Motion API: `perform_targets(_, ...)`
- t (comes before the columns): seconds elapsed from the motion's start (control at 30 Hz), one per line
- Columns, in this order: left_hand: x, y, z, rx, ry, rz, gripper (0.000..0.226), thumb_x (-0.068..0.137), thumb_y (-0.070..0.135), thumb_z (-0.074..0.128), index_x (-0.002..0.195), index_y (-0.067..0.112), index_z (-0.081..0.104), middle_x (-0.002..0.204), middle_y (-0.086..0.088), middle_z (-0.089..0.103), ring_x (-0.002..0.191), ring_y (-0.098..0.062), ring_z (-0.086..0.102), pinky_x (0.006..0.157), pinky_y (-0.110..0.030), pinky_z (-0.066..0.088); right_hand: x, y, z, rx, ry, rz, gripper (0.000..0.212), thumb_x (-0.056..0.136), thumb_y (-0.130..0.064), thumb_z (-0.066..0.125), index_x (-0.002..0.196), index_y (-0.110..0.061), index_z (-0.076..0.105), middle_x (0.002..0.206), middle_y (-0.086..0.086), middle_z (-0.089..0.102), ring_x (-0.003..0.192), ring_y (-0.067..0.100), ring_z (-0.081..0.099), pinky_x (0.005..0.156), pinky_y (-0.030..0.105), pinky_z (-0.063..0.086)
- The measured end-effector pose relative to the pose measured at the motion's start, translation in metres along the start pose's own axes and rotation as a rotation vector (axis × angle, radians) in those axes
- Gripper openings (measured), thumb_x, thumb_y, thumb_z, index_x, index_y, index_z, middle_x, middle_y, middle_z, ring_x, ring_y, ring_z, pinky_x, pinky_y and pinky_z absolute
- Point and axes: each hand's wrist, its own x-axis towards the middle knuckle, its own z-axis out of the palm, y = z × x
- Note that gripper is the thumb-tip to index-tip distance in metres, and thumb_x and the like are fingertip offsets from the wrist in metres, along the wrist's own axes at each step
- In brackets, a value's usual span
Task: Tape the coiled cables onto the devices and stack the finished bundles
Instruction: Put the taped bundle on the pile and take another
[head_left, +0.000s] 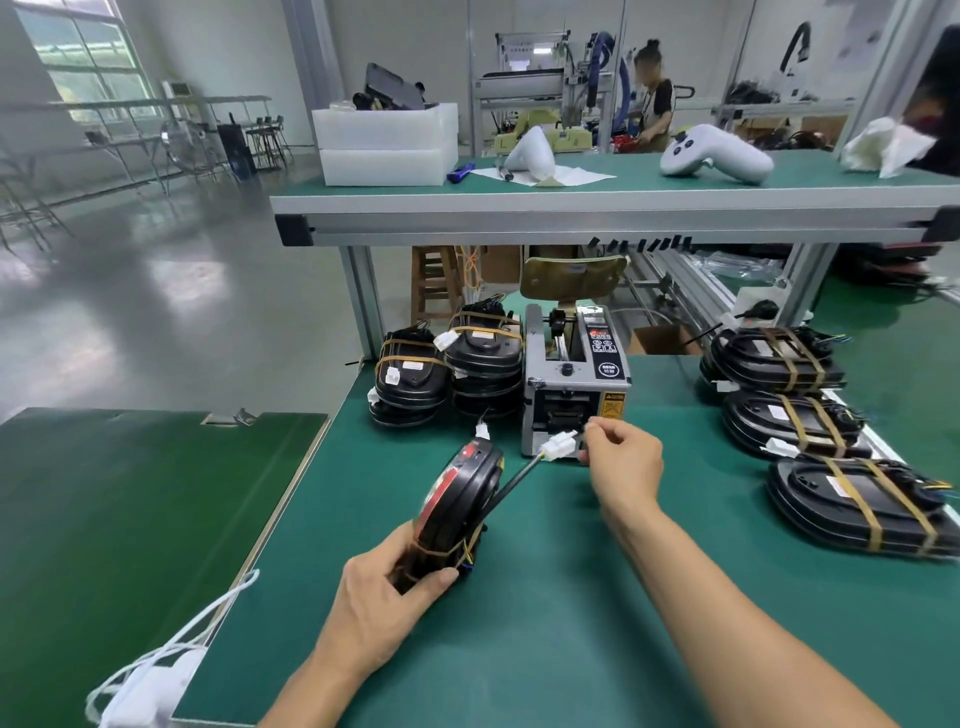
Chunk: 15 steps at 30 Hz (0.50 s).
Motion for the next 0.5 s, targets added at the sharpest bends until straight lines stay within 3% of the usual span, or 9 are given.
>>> perform_targets(0.07,-0.001,0.003,0.000,0.009,0.001,0.022,0.046,0.085,0.075,0.076,0.126,0.055,0.069,0.103,0.012,0.081,0.086,0.003,0.069,0.082,-0.011,0.052,0.004,-0.003,0.007,0.015,0.015,-0.012,0.015,0.093,-0.020,0.065,0.090,-0.023,0.080,0.072,-0.008,0.076,0.062,-0.005,0.067,0.077,0.028,0.050)
perform_targets(0.13,0.000,0.004,-0.001,0.002,0.006,0.021,0.045,0.085,0.075,0.076,0.127,0.058,0.069,0.106,0.013,0.081,0.087,0.004,0.069,0.083,-0.010,0.052,0.006,-0.005,0.014,0.021,0.017,-0.009,0.016,0.092,-0.019,0.065,0.084,-0.025,0.077,0.070,-0.009,0.074,0.052,-0.011,0.061,0.068,0.023,0.045)
perform_targets(0.23,0.001,0.002,0.000,-0.011,-0.001,0.001,0.046,0.085,0.074,0.077,0.126,0.055,0.070,0.107,0.012,0.081,0.089,-0.001,0.071,0.085,-0.013,0.054,0.010,-0.008,0.022,0.046,0.018,0.019,0.018,0.092,-0.019,0.064,0.078,-0.025,0.074,0.060,-0.010,0.071,0.050,-0.009,0.061,0.062,0.019,0.043)
perform_targets(0.37,0.001,0.001,-0.001,-0.026,0.003,-0.010,0.046,0.083,0.075,0.079,0.124,0.057,0.071,0.108,0.012,0.081,0.090,-0.001,0.072,0.085,-0.012,0.054,0.015,-0.012,0.030,0.099,0.059,0.077,0.019,0.086,-0.012,0.064,0.069,-0.006,0.069,0.053,-0.008,0.065,0.054,0.005,0.056,0.062,0.028,0.042)
perform_targets(0.43,0.001,0.003,-0.001,-0.022,0.007,-0.004,0.044,0.083,0.075,0.078,0.124,0.058,0.071,0.108,0.013,0.081,0.089,0.001,0.071,0.084,-0.011,0.054,0.017,-0.013,0.034,0.132,0.070,0.117,0.029,0.083,-0.009,0.065,0.055,-0.014,0.067,0.046,-0.012,0.061,0.061,0.014,0.055,0.063,0.029,0.043)
perform_targets(0.5,0.001,0.004,-0.001,-0.033,0.008,-0.003,0.045,0.083,0.075,0.079,0.124,0.057,0.071,0.108,0.012,0.081,0.090,0.000,0.072,0.085,-0.012,0.054,0.020,-0.013,0.037,0.162,0.082,0.159,0.034,0.082,-0.008,0.066,0.051,-0.022,0.065,0.042,-0.021,0.058,0.062,0.012,0.057,0.062,0.029,0.044)
